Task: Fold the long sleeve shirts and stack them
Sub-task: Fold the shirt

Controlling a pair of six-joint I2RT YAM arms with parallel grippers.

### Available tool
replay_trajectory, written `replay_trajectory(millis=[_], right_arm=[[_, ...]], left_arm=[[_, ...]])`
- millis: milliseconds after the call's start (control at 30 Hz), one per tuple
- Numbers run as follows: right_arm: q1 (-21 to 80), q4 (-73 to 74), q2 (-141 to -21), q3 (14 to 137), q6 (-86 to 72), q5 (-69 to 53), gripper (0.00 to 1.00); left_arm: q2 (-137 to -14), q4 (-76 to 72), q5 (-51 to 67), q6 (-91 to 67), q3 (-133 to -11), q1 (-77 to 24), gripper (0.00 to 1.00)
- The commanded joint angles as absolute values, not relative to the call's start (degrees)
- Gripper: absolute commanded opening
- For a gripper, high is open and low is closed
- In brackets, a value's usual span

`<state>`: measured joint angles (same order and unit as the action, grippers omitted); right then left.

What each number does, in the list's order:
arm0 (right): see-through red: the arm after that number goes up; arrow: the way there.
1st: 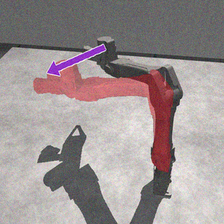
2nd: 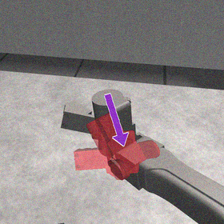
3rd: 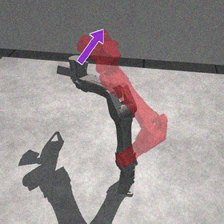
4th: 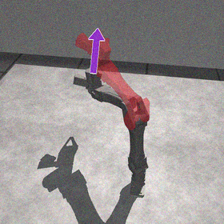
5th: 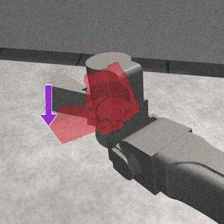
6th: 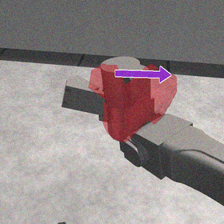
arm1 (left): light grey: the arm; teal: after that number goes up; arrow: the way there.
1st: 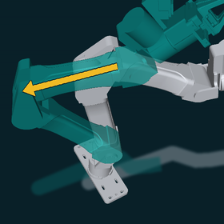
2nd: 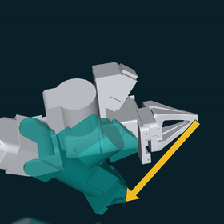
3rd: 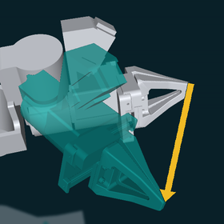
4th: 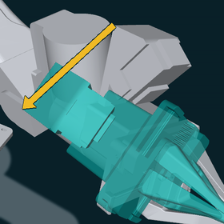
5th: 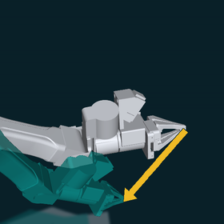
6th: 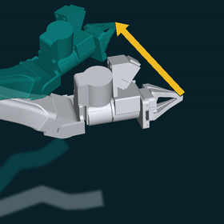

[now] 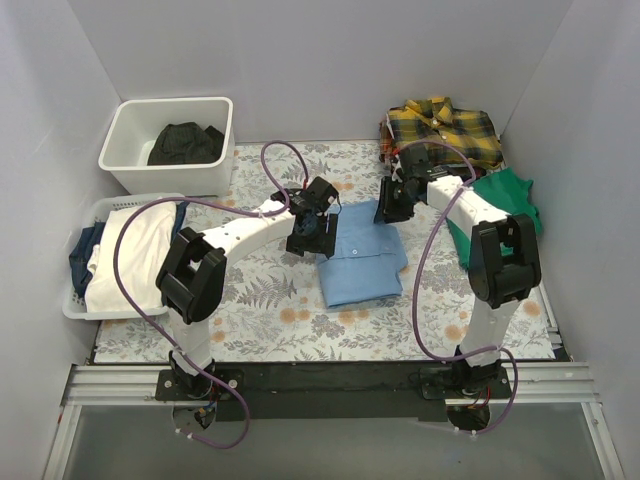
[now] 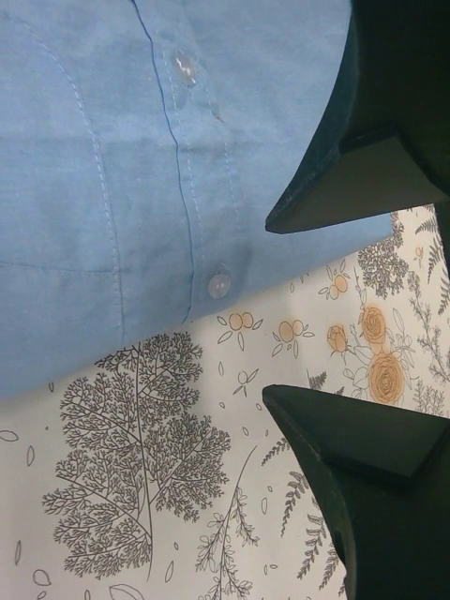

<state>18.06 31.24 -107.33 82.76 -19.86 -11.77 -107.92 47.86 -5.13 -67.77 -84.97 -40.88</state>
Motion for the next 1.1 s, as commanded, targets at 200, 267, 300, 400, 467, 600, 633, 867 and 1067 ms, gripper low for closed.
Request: replay_trajectory(millis=[200,267,300,400,467,600,633,867,1067], right_arm=[[18.5,33.0,-92.4,79.4,-20.4,0.5,0.43],[20.3,33.9,-91.1,76.5,-18.6,0.4,0.42],[21.2,34.2,-89.8,75.2,-18.1,0.3,0.38],[25.5,34.3,-87.0,69.0,-18.1,-1.5,0.24],[27.9,33.8,-85.9,65.8,-20.5,-1.8,0.18],[31.5,32.3,-84.1,60.0,-23.8,-2.3,0.06],[32.1,32.3,-84.1,58.8,-24.2,-2.2,0.04],[33.1,33.0,-86.0,55.5,-25.0,-0.4,0.01],[32.1,34.1,-88.2,53.8,-27.5,4.3,0.01]], left_arm=[[-107.7,47.5,-5.6,-64.1,-92.6,-40.6,0.66],[-109.7,47.2,-5.2,-63.1,-94.7,-40.6,0.66],[-110.6,46.8,-4.9,-62.1,-97.0,-40.6,0.66],[-113.9,46.4,-3.8,-60.6,-101.4,-40.5,0.67],[-115.8,46.3,-3.1,-59.5,-105.9,-40.5,0.67],[-121.7,47.1,-0.5,-58.3,-112.0,-40.1,0.67],[-122.4,47.2,-0.1,-58.2,-112.8,-40.0,0.67],[-124.5,44.6,4.2,-58.2,-111.8,-39.9,0.66],[-126.7,44.0,2.0,-59.5,-107.2,-39.2,0.66]])
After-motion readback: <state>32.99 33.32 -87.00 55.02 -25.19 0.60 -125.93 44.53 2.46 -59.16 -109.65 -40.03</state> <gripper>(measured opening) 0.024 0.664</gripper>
